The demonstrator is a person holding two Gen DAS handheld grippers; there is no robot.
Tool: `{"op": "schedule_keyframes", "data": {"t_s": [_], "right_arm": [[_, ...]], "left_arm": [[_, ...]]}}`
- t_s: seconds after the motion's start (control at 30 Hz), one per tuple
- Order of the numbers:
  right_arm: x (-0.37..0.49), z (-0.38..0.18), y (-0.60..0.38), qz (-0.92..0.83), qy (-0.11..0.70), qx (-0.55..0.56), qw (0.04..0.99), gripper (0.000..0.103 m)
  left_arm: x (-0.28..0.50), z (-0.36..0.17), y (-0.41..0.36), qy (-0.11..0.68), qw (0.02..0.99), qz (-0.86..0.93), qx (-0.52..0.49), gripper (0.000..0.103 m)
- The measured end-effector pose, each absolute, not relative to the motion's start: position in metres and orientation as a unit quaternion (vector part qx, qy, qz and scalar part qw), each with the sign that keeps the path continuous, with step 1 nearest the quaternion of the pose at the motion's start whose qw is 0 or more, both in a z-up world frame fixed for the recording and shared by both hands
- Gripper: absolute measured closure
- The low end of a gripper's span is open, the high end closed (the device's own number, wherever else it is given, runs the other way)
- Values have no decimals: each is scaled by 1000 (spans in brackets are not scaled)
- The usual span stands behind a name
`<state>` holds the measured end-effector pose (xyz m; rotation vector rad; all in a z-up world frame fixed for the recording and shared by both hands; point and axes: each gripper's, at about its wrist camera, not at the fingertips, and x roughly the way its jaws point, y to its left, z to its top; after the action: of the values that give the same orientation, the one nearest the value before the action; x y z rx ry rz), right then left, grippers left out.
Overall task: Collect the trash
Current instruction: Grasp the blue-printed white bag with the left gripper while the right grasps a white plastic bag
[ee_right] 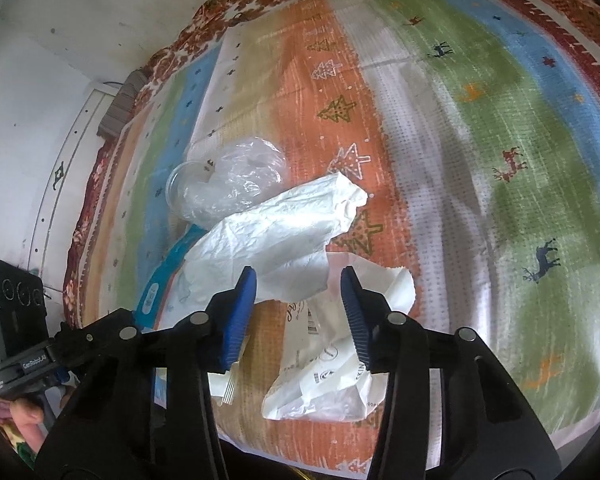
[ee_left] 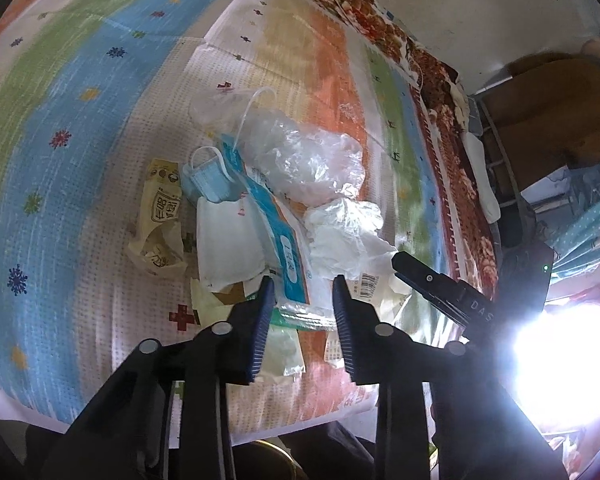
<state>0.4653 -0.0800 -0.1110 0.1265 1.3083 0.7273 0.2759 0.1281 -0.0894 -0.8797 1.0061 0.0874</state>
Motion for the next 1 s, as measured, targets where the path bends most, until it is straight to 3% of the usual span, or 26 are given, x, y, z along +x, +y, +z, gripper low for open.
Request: {"op": "schedule_keyframes", "data": {"t_s": [0.1, 0.17, 0.23, 0.3, 1.0], "right_arm": [[467, -114, -77, 330, 598, 56, 728, 77], [467, -114, -76, 333, 594, 56, 730, 85], [467, -110, -74, 336, 589, 54, 733, 98], [465, -105, -73, 345, 582, 55, 734, 101], [431, -22, -86, 382, 493, 21, 781, 103]], "left_arm": [[279, -91, 130, 466, 782, 42, -412, 88], [280, -90, 128, 469, 783, 43, -407, 101], [281, -88, 126, 468, 785, 42, -405, 103], [282, -83, 125, 463, 788, 38, -404, 103], [245, -21, 139, 409, 814, 1, -413, 103]]}}
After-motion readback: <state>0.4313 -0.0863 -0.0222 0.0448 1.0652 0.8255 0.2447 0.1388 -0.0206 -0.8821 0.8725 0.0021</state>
